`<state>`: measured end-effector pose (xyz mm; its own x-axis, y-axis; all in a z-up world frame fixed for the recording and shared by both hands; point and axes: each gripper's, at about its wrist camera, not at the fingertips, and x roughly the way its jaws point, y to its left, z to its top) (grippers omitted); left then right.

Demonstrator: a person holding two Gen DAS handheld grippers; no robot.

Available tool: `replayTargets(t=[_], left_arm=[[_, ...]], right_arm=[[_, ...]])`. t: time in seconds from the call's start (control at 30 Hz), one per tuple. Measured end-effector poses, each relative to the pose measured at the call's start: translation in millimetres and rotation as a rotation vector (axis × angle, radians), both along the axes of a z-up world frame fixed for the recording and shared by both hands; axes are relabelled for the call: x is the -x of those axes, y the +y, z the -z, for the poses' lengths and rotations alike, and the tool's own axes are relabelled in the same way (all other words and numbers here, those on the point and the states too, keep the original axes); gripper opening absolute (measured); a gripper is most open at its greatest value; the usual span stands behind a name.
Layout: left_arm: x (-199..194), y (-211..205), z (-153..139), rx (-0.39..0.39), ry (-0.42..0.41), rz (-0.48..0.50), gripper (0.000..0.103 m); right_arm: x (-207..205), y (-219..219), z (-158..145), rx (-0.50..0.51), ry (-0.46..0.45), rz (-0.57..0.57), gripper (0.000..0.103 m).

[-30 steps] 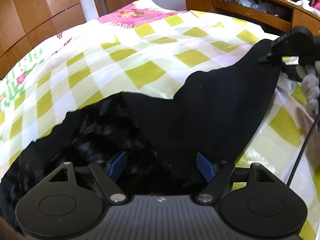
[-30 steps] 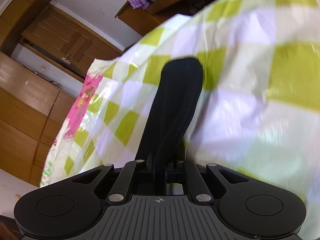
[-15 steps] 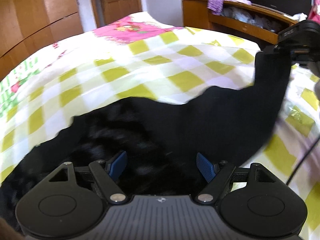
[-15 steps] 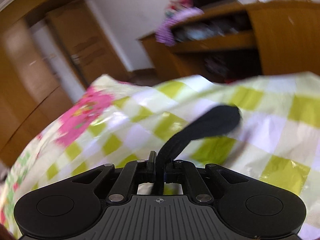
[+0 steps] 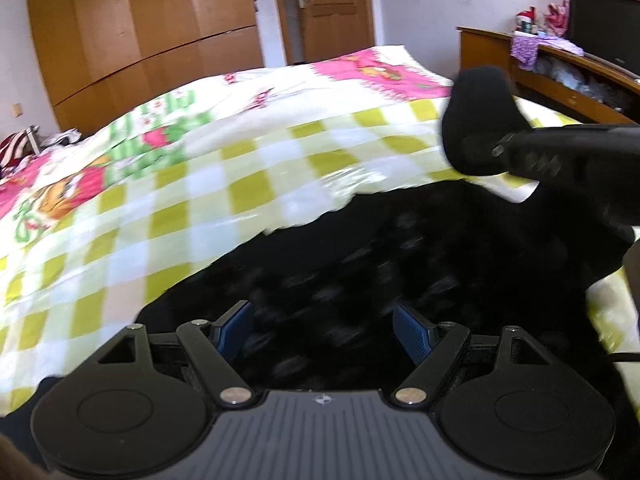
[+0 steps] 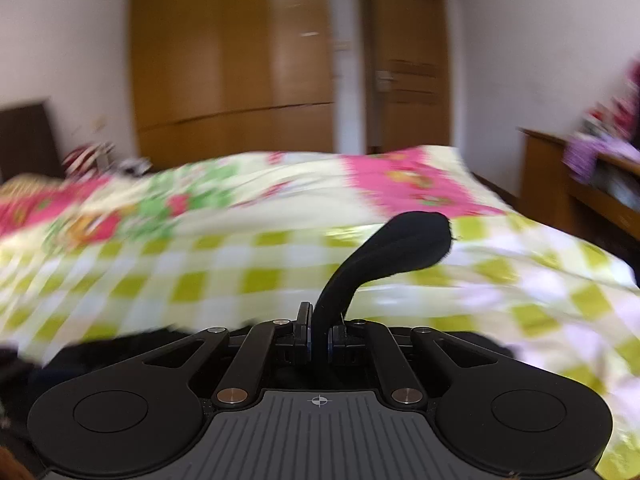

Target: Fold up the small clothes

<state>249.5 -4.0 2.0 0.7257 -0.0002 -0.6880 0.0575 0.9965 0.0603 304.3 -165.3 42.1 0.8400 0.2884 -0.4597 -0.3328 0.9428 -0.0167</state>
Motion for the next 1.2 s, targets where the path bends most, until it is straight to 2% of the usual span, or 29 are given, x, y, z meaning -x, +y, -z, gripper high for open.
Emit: replayTargets(t=[0.17,0.37,0.67,0.93,1.03,1.2], left_arm=[[15,32,9,0.038,0.021,-0.042,0.089],[30,50,12,0.044,0.018,-0.072,0.089],[48,60,8,0.068,0.012,-0.079,0.089],[85,84,9,0.094,0.012,-0.11,0.089],[97,96,8,0.111,0.008,-0.133,0.089],[110,106,9,0.144,0.013,-0.156,0.089]], right_arm=[[27,68,28,0.182,-0.032,-0.144,0.007],[47,92,57,0.292,-0.001,-0.237,0.007],[56,85,58,0.347,0.063,-0.297,0.013],[63,82,60,0.338,0.125,-0.349,0.018],[66,84,59,0.34,0.132,-0.378,0.024],[66,98,61,0.361,0.121,-0.396,0.026]])
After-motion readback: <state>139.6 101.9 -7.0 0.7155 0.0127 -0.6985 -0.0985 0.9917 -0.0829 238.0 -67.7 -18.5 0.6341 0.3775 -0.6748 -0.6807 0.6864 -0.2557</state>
